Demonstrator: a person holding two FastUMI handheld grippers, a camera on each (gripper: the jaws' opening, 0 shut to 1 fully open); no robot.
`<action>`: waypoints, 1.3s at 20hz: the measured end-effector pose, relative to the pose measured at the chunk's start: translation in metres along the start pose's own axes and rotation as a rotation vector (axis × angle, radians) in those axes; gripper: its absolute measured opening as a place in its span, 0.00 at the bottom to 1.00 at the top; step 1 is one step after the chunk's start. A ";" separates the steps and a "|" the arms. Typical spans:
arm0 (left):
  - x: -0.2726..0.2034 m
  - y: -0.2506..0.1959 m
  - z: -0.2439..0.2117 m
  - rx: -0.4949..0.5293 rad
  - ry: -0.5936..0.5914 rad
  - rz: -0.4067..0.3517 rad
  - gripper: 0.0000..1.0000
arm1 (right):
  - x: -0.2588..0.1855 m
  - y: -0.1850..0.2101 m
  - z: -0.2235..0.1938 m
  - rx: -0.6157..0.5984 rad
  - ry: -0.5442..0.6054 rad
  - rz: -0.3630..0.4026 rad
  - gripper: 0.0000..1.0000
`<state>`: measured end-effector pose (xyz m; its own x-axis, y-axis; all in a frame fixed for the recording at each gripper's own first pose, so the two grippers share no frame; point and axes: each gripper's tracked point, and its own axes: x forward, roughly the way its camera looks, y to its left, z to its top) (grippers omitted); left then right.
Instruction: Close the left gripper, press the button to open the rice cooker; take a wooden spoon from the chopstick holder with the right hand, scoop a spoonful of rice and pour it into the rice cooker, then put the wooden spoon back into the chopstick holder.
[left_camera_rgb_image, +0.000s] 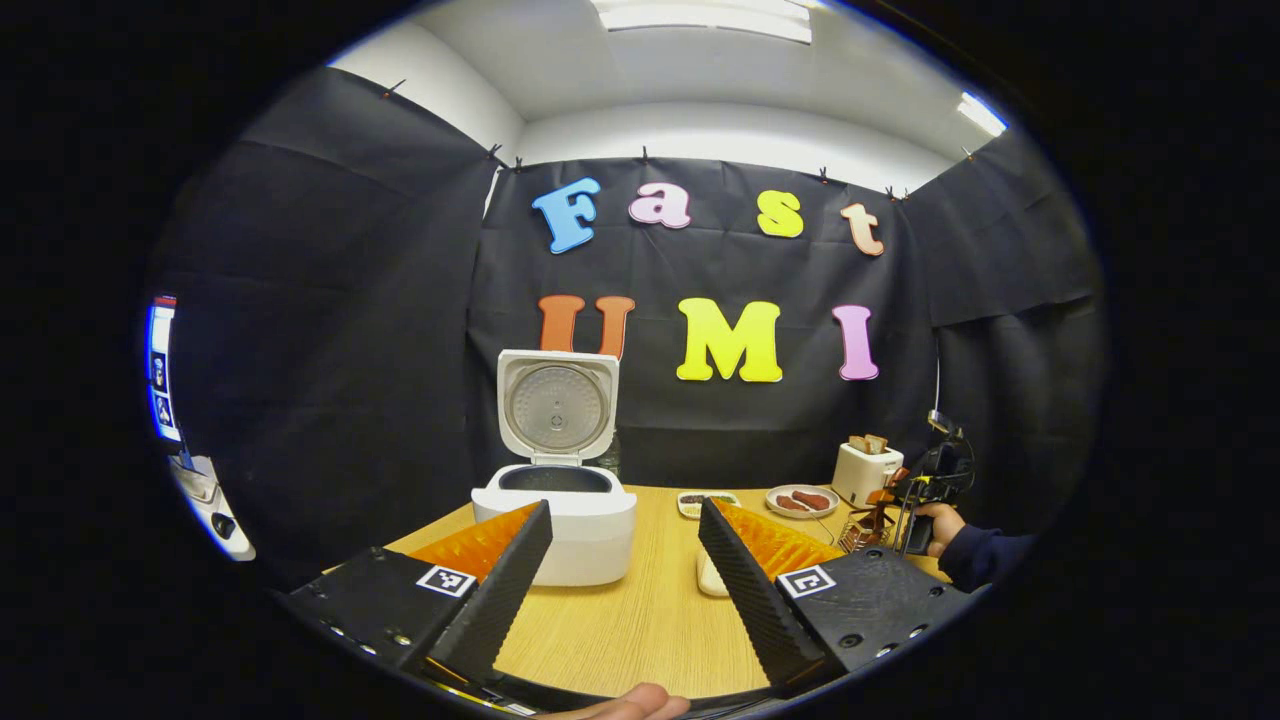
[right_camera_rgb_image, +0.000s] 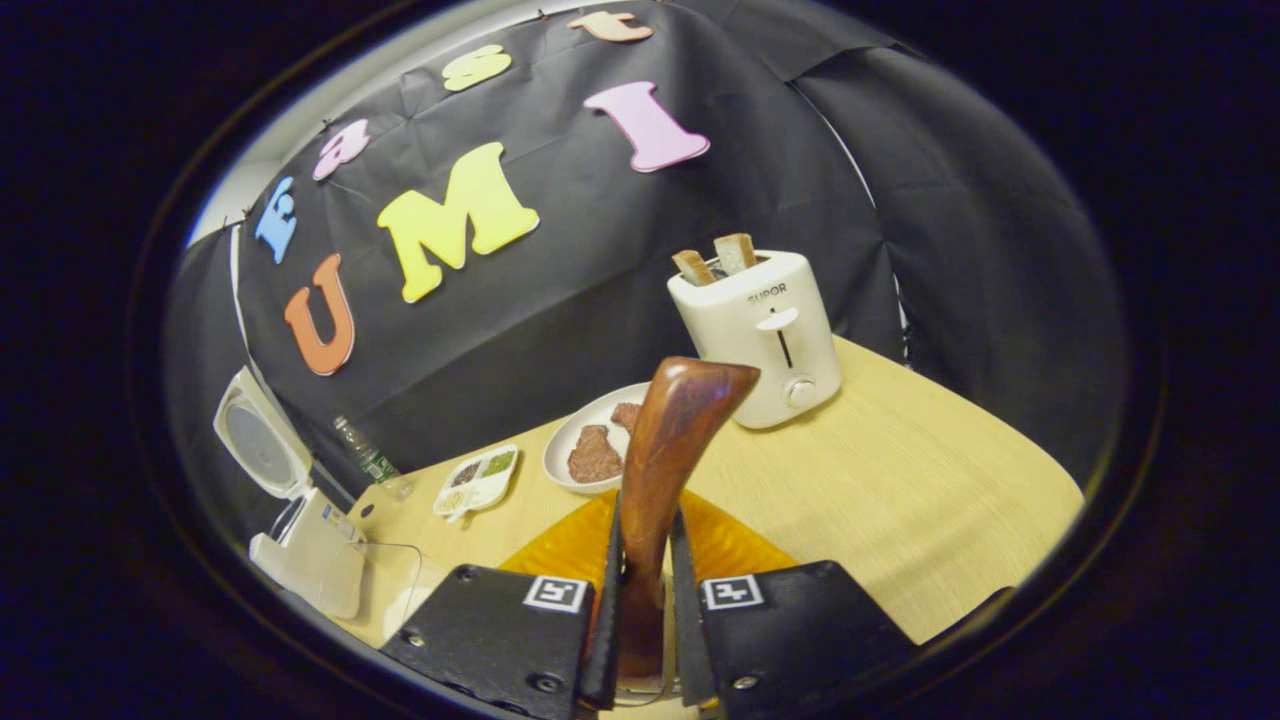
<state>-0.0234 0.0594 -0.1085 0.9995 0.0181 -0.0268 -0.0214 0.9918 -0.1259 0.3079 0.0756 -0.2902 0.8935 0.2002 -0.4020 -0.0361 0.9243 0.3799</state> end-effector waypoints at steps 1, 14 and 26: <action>0.003 0.000 -0.003 -0.005 0.008 0.000 0.94 | -0.004 0.003 0.000 -0.004 0.007 0.005 0.23; -0.009 0.020 -0.010 -0.034 0.019 0.011 0.94 | -0.078 0.044 0.063 -0.193 -0.166 0.001 0.14; -0.022 0.034 -0.013 -0.016 0.020 0.030 0.94 | -0.132 0.157 0.073 -0.294 -0.270 0.096 0.12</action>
<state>-0.0461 0.0911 -0.1252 0.9977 0.0448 -0.0509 -0.0515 0.9887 -0.1407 0.2167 0.1706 -0.1167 0.9638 0.2340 -0.1280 -0.2167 0.9668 0.1355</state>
